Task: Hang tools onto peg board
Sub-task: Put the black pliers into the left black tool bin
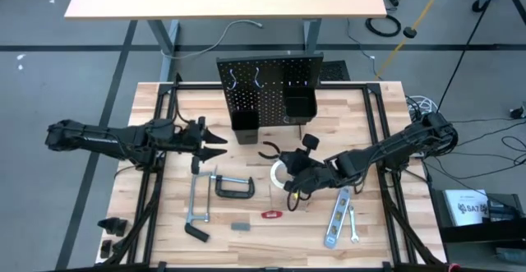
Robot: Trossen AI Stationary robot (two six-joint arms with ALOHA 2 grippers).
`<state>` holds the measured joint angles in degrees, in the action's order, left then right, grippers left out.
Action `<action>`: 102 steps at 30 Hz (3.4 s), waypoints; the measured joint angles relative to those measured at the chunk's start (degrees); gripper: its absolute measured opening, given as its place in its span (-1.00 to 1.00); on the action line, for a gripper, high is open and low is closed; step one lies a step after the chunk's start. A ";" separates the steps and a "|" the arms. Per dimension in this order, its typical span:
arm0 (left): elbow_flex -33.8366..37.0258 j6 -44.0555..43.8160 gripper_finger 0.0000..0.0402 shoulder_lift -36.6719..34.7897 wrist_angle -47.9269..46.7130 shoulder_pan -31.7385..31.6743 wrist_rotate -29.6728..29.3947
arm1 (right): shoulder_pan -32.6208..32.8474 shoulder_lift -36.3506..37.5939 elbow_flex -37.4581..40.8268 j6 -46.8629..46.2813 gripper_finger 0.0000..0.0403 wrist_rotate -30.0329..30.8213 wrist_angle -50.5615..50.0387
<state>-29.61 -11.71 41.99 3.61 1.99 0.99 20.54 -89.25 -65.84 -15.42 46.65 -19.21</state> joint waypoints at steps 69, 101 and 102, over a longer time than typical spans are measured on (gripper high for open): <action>-1.73 3.05 -0.20 29.20 50.06 3.66 -16.55 | -7.09 -0.04 -0.09 14.60 -0.70 -0.54 21.18; -5.60 3.46 -0.81 33.54 46.60 3.66 -17.99 | -7.46 -0.04 -0.09 14.36 -0.70 -0.04 21.03; -5.60 3.46 -0.81 33.53 46.57 3.66 -17.96 | -7.46 -0.04 -0.09 14.37 -0.70 -0.08 21.03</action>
<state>-35.20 -8.26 75.52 50.19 5.65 -16.97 13.08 -89.30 -65.93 -1.04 46.57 1.83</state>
